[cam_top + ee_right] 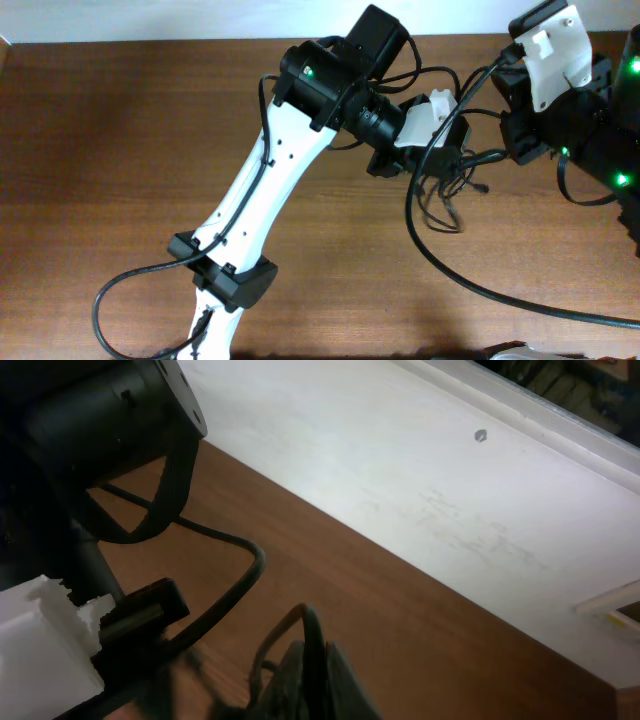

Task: Untangle cables

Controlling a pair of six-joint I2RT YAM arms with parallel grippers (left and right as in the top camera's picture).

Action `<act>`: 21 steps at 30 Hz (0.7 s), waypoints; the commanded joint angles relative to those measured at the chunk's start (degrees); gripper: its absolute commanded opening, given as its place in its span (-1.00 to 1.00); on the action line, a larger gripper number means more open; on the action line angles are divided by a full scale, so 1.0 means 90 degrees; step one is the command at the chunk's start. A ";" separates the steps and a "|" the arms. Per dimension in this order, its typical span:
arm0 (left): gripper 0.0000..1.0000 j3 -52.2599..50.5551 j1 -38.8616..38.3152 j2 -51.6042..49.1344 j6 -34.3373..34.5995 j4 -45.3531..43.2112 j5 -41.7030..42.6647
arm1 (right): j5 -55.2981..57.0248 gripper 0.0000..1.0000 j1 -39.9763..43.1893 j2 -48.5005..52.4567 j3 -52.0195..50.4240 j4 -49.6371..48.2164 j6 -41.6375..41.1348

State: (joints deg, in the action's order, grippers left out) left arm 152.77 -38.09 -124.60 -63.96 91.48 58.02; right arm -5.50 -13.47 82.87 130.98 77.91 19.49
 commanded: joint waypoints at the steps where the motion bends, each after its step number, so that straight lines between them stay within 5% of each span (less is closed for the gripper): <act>1: -1.00 0.0017 -0.0002 0.0087 0.0029 0.0134 0.0078 | -0.0039 -0.93 0.0041 -0.0085 0.0027 -0.0051 -0.0058; 4: -1.00 -0.0109 -0.0007 0.0083 0.0029 0.0469 -0.0566 | -0.0022 -0.93 0.0051 -0.0085 0.0027 0.0036 0.0066; 6: -1.00 -0.0107 0.0357 0.0294 0.1122 0.0583 -0.1770 | -0.0080 -0.93 0.0580 -0.0085 0.0024 -0.0160 0.0109; 10: -1.00 -0.0107 0.2076 0.1787 0.2470 0.0583 -0.3434 | -0.1991 -0.92 0.3359 0.0491 0.0019 -0.0401 0.0109; 12: -1.00 -0.0107 0.2868 0.2392 0.2851 0.0583 -0.3507 | -0.2647 -0.92 0.4267 0.1083 0.0019 -0.0401 0.0109; 21: -1.00 -0.0107 0.6045 0.4889 0.4541 0.0461 -0.4959 | -0.2285 -0.92 0.5200 0.3296 0.0007 -0.0678 -0.0522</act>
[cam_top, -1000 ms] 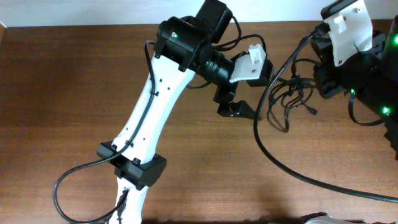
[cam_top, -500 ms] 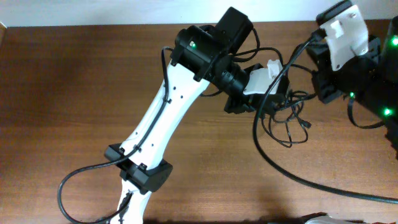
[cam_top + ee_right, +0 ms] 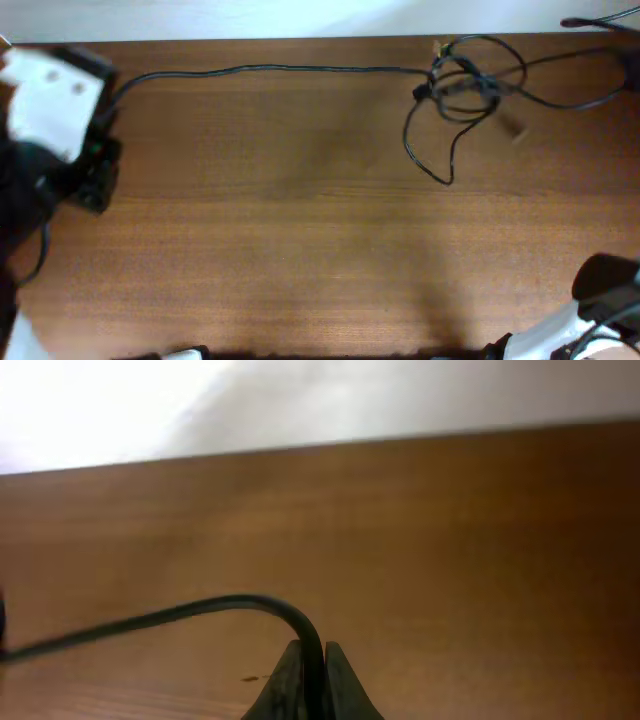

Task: Untangle cables

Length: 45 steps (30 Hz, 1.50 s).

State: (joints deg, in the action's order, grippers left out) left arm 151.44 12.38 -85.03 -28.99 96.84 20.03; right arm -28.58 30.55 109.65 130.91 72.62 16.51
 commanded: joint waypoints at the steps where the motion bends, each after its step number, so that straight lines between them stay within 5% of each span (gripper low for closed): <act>1: -1.00 0.0039 0.0483 0.0685 0.0954 -0.0206 -0.1107 | 0.0272 -0.92 0.0425 0.0440 0.0015 -0.0158 -0.0301; 12: -1.00 -0.0335 0.0483 0.1443 0.2849 -0.0464 -0.3619 | 0.0522 -0.93 0.2426 0.0539 0.0015 -0.1035 -0.1438; 16: -1.00 -0.0627 0.0476 0.1506 0.3174 -0.0690 -0.3874 | -0.1013 -0.92 0.2829 0.0585 0.0015 -0.1095 -0.1440; 20: -1.00 -0.2494 0.0476 0.1290 0.2385 -0.1775 -0.1778 | -0.1054 -0.92 0.0838 0.0571 0.0017 -0.0641 -0.1173; 23: -1.00 -0.2914 0.0245 0.0877 0.2016 -0.2191 -0.0189 | 0.0032 -0.92 -0.1581 0.0571 0.0017 -0.0299 -0.1022; 26: -1.00 -0.2917 -0.1022 0.0459 0.1729 -0.2390 -0.0289 | 0.1090 -0.92 -0.4005 0.0568 0.0017 0.0063 -0.1032; 29: -1.00 -0.2917 -0.1780 0.0148 0.1729 -0.2424 -0.0998 | 0.1892 -0.92 -0.5445 0.0568 0.0017 0.0447 -0.1103; 31: -1.00 -0.2917 -0.1792 0.0126 0.1729 -0.2419 -0.0998 | 0.2531 -0.32 -0.5685 0.0568 0.0017 0.0481 -0.1292; 32: -1.00 -0.2917 -0.1792 0.0126 0.1729 -0.2404 -0.0998 | 0.2907 0.98 -0.5625 0.0500 0.0024 0.0493 -0.1394; 34: -1.00 -0.2919 -0.1795 0.0121 0.1732 -0.2390 -0.0988 | 0.2922 0.98 -0.5217 -0.0053 0.0036 0.0675 -0.1379; 35: -0.85 -0.2919 -0.1797 0.0087 0.1732 -0.2429 -0.0901 | 0.2922 0.98 -0.5168 -0.0238 0.0036 0.0743 -0.1367; 37: 0.98 -0.2919 -0.2059 -0.0124 0.1656 -0.2582 -0.0068 | 0.2919 0.97 -0.5141 -0.0780 0.0034 0.0940 -0.1365; 40: 0.98 -0.2919 -0.3104 -0.0862 0.1180 -0.2820 0.0177 | 0.2924 0.97 -0.5141 -0.0901 0.0032 0.1144 -0.1367; 45: 0.98 -0.2917 -0.4194 -0.2110 0.1537 -0.3150 -0.2086 | 0.2924 0.98 -0.5139 -0.0770 -0.0814 0.0755 -0.1812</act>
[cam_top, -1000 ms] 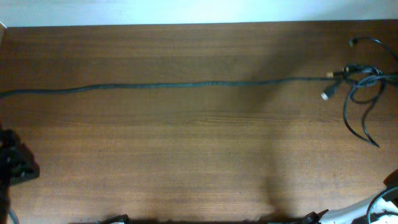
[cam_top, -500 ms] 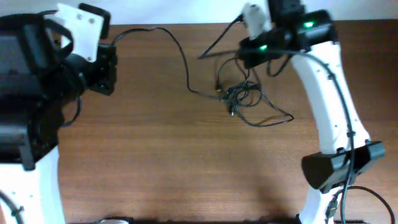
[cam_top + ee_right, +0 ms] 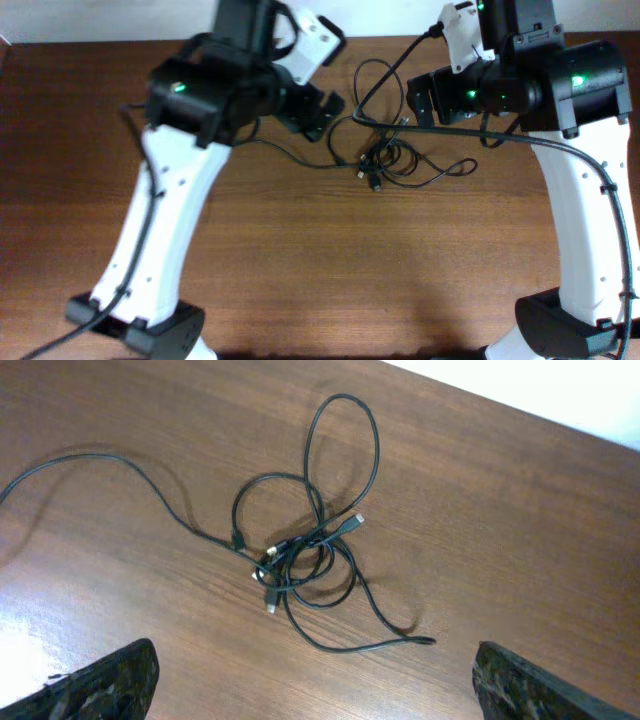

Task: Untangle cables

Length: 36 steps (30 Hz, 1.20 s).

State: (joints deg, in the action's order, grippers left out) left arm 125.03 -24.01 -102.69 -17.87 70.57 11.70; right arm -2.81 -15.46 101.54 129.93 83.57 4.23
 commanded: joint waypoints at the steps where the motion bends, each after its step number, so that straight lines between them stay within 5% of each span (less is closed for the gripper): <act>1: 0.98 0.0097 -0.0148 -0.0073 0.0491 -0.0328 -0.1447 | 0.0051 0.98 -0.0022 0.0131 -0.1234 -0.0923 -0.0588; 5: 0.98 0.0845 -0.0151 0.0741 0.0505 -0.0316 -0.2171 | -0.1294 0.98 -0.0155 0.0129 -0.4002 -0.3344 -0.0289; 6: 0.98 0.0865 -0.0151 0.0991 0.0505 -0.0289 -0.2183 | -0.2246 0.98 -0.0340 0.0129 -0.4539 -0.3762 0.0806; 9: 0.98 0.0865 -0.0151 0.1411 0.0503 0.0107 -0.2166 | -0.2438 0.98 -0.0794 0.0129 -0.4906 -0.3024 0.4226; 12: 0.98 0.0865 -0.0151 0.1693 0.0505 0.0651 -0.2166 | -0.2327 0.95 -0.0775 0.0204 -0.5044 -0.2924 0.5136; 20: 0.98 0.0865 -0.0151 0.2484 0.0629 0.1122 -0.2161 | -0.1579 0.66 -0.0767 0.1999 -0.5044 -0.3730 0.4852; 22: 0.98 0.0862 -0.0151 0.2504 0.0634 0.1287 -0.2161 | -0.1445 0.37 -0.0763 0.2084 -0.5044 -0.3840 0.4806; 25: 0.98 0.0862 -0.0151 0.2504 0.0673 0.1404 -0.2164 | -0.1321 0.54 -0.0610 0.2033 -0.4940 -0.3599 0.4643; 30: 0.98 0.0857 -0.0151 0.2380 0.0673 0.1460 -0.2164 | -0.1367 0.54 -0.0610 0.1792 -0.3531 -0.2110 0.4711; 36: 0.98 0.0840 -0.0151 0.2132 0.0668 0.1783 -0.2169 | -0.1324 0.53 -0.0359 0.1945 -0.3876 -0.2953 0.5008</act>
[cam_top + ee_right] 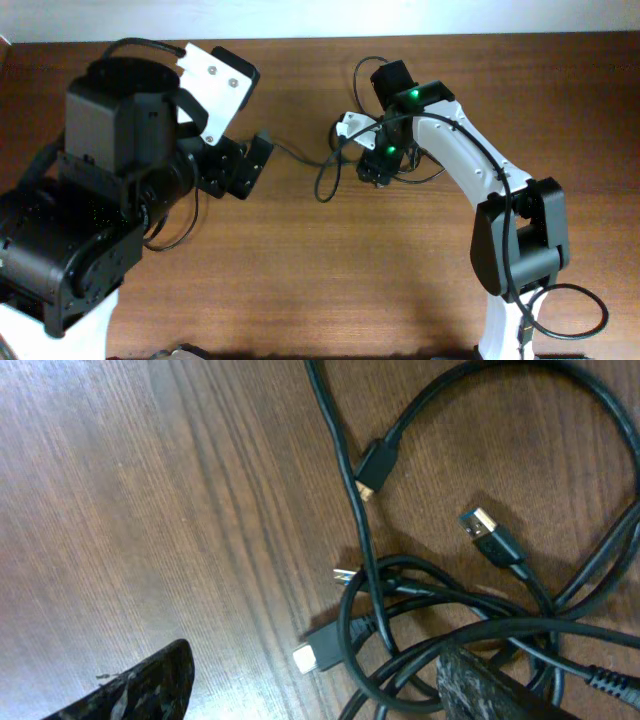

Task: Untangle cables

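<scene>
A tangle of thin black cables [440,610] lies on the brown wooden table [320,290] right of centre. Several plugs stick out of it: a USB plug [490,532], a small dark plug [375,460] and a white-tipped plug [320,647]. My right gripper [320,695] hangs low over the tangle [395,178], open, its fingers [135,685] either side of the knot. In the overhead view the right gripper [375,165] covers most of the knot. One strand [300,155] runs left to my left gripper [243,165]; its hold there is unclear.
The bulky left arm [110,200] fills the left side of the overhead view. The right arm [480,170] reaches in from the front right. A loose loop of cable [325,180] lies between the two grippers. The table's back edge meets a white surface.
My right gripper was open high above the tangle and is now down over it, fingers straddling the knot. The left gripper now sits further left and nearer the front.
First both grippers were close together at the back right, the right one shut on a cable. Then a strand lay stretched along the back edge. Later the tangle lay mid-table with the right gripper open high above it; now that gripper is down around the knot.
</scene>
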Controlling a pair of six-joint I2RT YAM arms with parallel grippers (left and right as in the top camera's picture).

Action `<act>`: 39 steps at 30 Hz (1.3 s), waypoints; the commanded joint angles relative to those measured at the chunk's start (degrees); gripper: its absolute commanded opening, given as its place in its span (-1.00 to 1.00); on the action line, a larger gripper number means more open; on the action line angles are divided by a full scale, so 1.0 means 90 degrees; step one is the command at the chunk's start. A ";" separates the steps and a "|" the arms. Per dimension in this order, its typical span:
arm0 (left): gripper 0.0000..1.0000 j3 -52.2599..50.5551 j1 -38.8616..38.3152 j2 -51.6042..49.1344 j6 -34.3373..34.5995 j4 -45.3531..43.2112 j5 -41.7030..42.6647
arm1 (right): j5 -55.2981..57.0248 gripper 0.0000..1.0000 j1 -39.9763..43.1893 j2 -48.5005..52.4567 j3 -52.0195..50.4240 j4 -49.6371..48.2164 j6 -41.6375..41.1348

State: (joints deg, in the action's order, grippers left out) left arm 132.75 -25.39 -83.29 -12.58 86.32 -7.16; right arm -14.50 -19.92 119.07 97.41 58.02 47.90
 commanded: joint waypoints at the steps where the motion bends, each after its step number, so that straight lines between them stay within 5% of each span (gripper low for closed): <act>1: 0.98 -0.0017 0.0002 -0.0024 0.0083 0.0036 -0.0073 | -0.0027 0.53 0.0187 -0.0002 -0.0325 -0.0163 0.0155; 10: 0.98 -0.0017 0.0002 -0.0019 0.0083 0.0158 -0.0070 | -0.0335 0.50 0.0474 0.0041 -0.1003 -0.0743 0.0151; 11: 0.98 -0.0019 0.0002 -0.0019 0.0085 0.0175 -0.0070 | -0.0338 0.17 0.0474 0.0041 -0.1003 -0.0767 0.0153; 12: 0.98 -0.0017 0.0002 -0.0019 0.0085 0.0182 -0.0070 | -0.0338 0.10 0.0474 0.0041 -0.1003 -0.0775 0.0151; 18: 0.98 -0.0019 0.0002 -0.0019 0.0085 0.0211 -0.0070 | -0.0338 0.14 0.0474 0.0151 -0.1248 -0.1042 0.0148; 19: 0.98 -0.0019 0.0002 -0.0019 0.0085 0.0209 -0.0070 | -0.0342 -0.89 0.0474 0.0216 -0.1404 -0.1222 0.0126; 24: 0.98 -0.0019 0.0002 -0.0019 0.0085 0.0401 -0.0068 | -0.0852 -0.92 0.0474 -0.0141 -0.0850 -0.0724 -0.0488; 27: 0.98 -0.0019 0.0002 -0.0034 0.0085 0.0221 -0.0066 | -0.0886 -0.92 0.0474 -0.1362 0.1015 0.0588 -0.1270; 30: 0.98 -0.0019 0.0002 -0.0044 0.0083 0.0299 0.0170 | -0.0767 -0.92 0.0474 -0.1545 0.1073 0.0731 -0.1404; 31: 0.98 -0.0019 0.0002 -0.0044 0.0083 0.0321 0.0175 | -0.0741 -0.90 0.0474 -0.1474 0.0925 0.0680 -0.2091; 32: 0.98 -0.0019 0.0002 -0.0044 0.0083 0.0318 0.0172 | -0.0272 -0.14 0.0474 -0.1396 0.0862 0.0495 -0.4031; 33: 0.98 -0.0019 0.0002 -0.0044 0.0085 0.0316 0.0177 | 0.0665 -0.12 0.0469 -0.1367 0.0809 0.0437 -0.7349; 36: 0.98 -0.0019 0.0002 -0.0044 0.0087 0.0306 0.0221 | 0.1158 -0.10 0.0291 -0.1365 0.0481 0.0109 -1.1234; 37: 0.98 -0.0019 0.0002 -0.0044 0.0109 0.0355 0.0221 | 0.1418 0.77 0.0211 -0.1338 0.0299 0.0168 -1.3078; 38: 0.98 -0.0019 0.0002 -0.0044 0.0109 0.0386 0.0221 | 0.1681 0.97 0.0160 -0.1314 0.0061 0.0182 -1.4117; 39: 0.98 -0.0019 0.0002 -0.0044 0.0109 0.0398 0.0221 | 0.1758 0.98 0.0126 -0.1304 -0.0352 0.0085 -1.4741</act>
State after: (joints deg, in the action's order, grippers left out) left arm 132.64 -25.39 -83.37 -12.53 89.67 -5.85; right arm -3.33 -17.89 107.61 99.42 59.61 -60.47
